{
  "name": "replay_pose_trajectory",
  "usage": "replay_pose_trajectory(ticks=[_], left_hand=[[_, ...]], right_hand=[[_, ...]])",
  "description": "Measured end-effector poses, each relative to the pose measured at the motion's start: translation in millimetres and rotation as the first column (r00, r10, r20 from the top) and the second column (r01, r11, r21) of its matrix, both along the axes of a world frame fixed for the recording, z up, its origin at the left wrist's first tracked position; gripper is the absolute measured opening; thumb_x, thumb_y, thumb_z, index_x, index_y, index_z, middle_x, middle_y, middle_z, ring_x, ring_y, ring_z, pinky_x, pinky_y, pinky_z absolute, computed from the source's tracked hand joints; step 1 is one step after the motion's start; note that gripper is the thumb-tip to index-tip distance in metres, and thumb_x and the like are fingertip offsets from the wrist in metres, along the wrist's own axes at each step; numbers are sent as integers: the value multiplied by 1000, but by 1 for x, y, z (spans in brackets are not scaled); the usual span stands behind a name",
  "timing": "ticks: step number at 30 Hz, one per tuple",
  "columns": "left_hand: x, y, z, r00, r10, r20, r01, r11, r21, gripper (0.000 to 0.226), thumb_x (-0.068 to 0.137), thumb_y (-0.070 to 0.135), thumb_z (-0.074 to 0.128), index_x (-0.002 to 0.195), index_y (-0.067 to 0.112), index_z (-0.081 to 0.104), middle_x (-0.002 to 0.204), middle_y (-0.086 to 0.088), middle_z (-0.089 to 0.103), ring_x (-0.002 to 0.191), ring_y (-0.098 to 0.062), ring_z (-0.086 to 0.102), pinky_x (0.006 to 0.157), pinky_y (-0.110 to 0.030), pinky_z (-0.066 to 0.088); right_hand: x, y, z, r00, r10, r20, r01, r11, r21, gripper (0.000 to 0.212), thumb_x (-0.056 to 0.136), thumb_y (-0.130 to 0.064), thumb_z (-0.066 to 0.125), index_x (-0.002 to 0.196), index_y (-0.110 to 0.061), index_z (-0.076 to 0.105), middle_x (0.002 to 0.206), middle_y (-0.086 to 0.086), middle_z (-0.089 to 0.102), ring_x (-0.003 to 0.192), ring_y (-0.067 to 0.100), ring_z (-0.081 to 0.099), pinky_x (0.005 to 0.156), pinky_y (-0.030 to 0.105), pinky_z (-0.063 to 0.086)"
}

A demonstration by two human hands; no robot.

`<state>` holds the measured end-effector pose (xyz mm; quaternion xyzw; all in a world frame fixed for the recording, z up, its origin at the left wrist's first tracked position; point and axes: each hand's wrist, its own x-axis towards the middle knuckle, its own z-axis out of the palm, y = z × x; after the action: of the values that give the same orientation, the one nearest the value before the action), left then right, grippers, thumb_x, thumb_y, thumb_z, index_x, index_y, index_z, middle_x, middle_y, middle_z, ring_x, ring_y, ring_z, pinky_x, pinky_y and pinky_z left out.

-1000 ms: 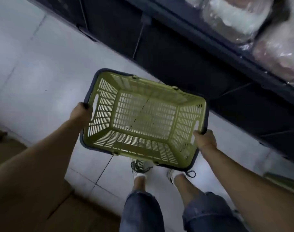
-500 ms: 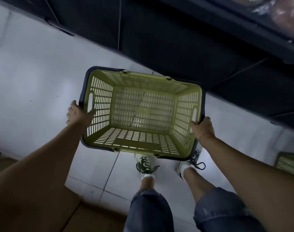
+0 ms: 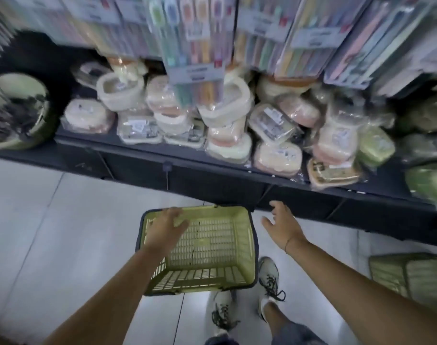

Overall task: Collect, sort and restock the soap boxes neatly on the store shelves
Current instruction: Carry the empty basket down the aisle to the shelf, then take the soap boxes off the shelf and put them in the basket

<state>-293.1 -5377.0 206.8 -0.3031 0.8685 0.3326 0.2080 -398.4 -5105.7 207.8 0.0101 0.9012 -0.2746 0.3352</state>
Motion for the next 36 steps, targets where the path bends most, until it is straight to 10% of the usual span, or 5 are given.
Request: replay_pose_trajectory(ticks=[11,17,30,36], left_hand=[[-73,128,237,848,-349,-399,402,914,57,34,93,31,65,123,15,60,112,3,66,107,-15,62,92,-25,47],[-96,232,321,701,-542,-464,624,781,30,35,93,28,65,125,15,57,110,1,61,107,-18,60,92,-30,45],[-61,497,319,381,-819,-430,902,432,-23,44,89,38,68,128,21,55,123,7,60,114,-8,57,99,-31,46],[-41,606,305,384,-830,-405,907,420,-1,46,90,41,66,129,22,54,120,9,56,113,-7,53,96,-28,44]], right_hand=[[9,108,255,928,-207,-311,168,975,-148,36,92,-25,61,124,-22,46,92,-9,53,81,9,56,83,30,49],[39,207,345,824,-407,-395,357,913,-196,50,95,-29,59,139,-17,39,114,-4,49,105,16,54,89,27,44],[122,438,342,707,-575,-411,562,810,-165,55,94,-36,59,141,-18,38,130,4,47,119,20,50,101,36,43],[126,548,332,733,-554,-395,557,822,-118,55,95,-38,57,142,-18,36,133,3,46,119,19,50,101,35,43]])
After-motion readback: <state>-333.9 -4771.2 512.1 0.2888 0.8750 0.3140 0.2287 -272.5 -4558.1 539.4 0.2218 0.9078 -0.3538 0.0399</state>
